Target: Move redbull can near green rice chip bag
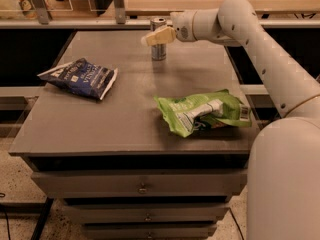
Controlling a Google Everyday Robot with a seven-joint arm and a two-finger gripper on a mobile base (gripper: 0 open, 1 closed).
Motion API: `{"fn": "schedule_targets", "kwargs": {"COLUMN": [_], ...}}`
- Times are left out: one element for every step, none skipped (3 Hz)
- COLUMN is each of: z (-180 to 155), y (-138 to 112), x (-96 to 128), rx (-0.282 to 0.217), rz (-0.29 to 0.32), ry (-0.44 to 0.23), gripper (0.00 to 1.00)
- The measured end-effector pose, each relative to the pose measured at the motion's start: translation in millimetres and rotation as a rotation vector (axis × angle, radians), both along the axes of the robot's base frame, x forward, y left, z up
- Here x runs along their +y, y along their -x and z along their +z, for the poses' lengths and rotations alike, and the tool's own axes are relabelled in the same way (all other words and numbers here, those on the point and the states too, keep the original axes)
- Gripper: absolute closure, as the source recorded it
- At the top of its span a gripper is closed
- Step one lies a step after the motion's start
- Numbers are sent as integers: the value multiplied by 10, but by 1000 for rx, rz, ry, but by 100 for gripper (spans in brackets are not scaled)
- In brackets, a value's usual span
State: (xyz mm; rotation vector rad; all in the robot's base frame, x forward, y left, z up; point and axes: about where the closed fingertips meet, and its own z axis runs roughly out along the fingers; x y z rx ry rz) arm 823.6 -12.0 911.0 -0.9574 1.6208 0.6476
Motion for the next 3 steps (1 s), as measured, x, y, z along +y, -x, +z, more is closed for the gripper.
{"fn": "schedule_targets", "kwargs": {"z": [-20, -36, -43], "y": [-18, -44, -58], "x": [45, 95, 133], "rx": [-4, -10, -16], "rz": [2, 7, 11], "ry": [6, -1, -1], "gripper": [0, 18, 41]}}
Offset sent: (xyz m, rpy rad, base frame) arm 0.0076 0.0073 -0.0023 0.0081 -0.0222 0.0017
